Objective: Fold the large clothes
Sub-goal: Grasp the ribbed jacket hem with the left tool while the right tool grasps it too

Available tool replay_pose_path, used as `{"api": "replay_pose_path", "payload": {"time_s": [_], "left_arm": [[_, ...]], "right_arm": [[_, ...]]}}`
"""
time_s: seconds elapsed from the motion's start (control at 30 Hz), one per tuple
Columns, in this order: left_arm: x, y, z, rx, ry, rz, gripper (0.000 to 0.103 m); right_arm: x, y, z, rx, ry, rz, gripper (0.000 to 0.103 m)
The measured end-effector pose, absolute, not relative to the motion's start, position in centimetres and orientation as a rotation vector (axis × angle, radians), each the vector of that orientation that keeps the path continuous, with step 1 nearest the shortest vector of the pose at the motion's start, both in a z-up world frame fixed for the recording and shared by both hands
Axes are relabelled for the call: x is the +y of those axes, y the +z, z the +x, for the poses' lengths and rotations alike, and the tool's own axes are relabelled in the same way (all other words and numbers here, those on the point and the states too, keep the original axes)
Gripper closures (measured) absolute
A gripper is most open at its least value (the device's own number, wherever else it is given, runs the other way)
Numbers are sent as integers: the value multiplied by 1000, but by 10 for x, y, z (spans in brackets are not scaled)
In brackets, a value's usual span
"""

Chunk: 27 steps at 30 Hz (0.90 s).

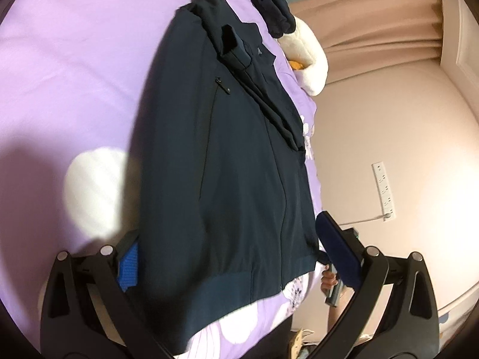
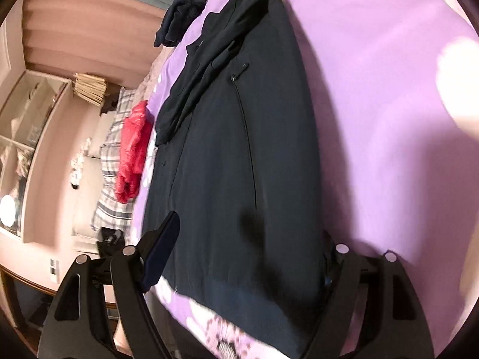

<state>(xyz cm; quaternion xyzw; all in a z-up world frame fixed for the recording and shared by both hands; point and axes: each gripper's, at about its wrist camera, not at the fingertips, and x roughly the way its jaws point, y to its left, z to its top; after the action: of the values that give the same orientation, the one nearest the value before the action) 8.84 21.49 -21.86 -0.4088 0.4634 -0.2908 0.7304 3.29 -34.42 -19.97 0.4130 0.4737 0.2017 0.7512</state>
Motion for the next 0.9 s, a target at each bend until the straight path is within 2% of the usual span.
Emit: {"api": "replay_pose_path", "payload": {"time_s": [0.57,0.63,0.7,0.77,0.9], "left_arm": [[171,-220,105,1082,-657,-839,2],[169,-219,100,1079,-653,-827,3],[171,-220,95,1081,-627,-809,11],[174,-223,93,1083,-605,-807,25],[179,-230,98,1122,-548,-805,49]], "right_arm": [[-312,-206,54,1055,460,872,26],[-314,-205,49,1049,453,861,29],[-318,-207,44,1048,437,866,38],[-323,-212,40,1039,429,893,49],[-324,-215,42,1032,408,907,56]]}}
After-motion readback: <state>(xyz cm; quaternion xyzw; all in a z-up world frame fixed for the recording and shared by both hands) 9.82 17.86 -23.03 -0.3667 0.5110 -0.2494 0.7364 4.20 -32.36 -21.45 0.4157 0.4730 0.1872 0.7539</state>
